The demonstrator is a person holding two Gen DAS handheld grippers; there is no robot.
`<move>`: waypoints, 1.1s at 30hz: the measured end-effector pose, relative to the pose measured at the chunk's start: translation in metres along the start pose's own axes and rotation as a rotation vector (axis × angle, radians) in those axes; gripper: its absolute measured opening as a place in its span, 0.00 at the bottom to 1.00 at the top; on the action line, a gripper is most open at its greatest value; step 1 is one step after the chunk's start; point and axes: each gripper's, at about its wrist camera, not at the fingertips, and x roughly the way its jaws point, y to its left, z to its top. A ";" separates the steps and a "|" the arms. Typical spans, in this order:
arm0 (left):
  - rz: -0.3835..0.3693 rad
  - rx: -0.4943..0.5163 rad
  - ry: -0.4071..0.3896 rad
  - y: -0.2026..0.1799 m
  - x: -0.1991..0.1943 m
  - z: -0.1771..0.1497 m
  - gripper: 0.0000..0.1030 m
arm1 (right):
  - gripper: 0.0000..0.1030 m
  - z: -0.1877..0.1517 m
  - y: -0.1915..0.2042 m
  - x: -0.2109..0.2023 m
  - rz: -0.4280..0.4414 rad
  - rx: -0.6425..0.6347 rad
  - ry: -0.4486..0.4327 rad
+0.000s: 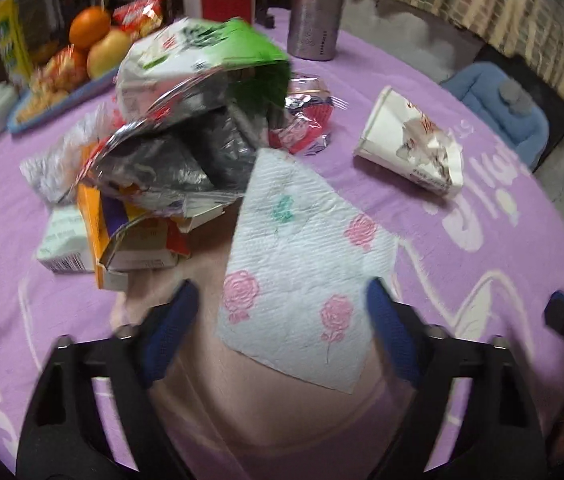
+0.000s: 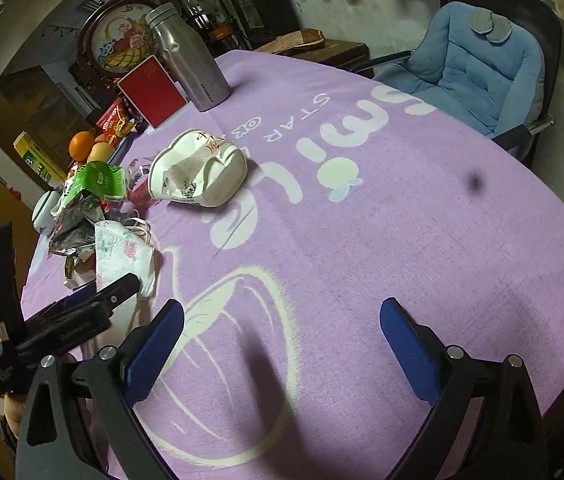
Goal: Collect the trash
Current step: 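Grasp the white tissue with the left tool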
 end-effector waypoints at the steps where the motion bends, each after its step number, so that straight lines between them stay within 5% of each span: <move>1: 0.008 0.031 -0.007 -0.004 -0.001 -0.001 0.53 | 0.94 0.000 0.001 0.001 0.000 -0.005 0.001; 2: -0.005 0.061 -0.017 -0.010 -0.003 -0.002 0.42 | 0.94 0.001 0.003 0.002 -0.001 -0.018 0.004; 3: -0.020 0.073 -0.020 -0.012 -0.005 -0.002 0.21 | 0.94 0.002 0.005 0.003 -0.005 -0.027 0.005; 5: -0.044 0.067 -0.020 -0.014 -0.010 -0.002 0.09 | 0.94 0.005 0.011 0.004 -0.016 -0.052 0.004; 12: -0.055 -0.070 -0.182 0.027 -0.068 0.009 0.08 | 0.94 0.028 0.058 0.016 -0.064 -0.242 -0.006; 18: 0.012 -0.272 -0.227 0.097 -0.089 0.020 0.08 | 0.94 0.042 0.112 0.043 -0.053 -0.363 0.049; 23: 0.084 -0.382 -0.214 0.142 -0.086 0.017 0.08 | 0.94 0.048 0.162 0.055 -0.005 -0.456 0.037; 33: 0.068 -0.485 -0.172 0.170 -0.083 0.012 0.08 | 0.92 0.049 0.218 0.073 0.051 -0.524 0.049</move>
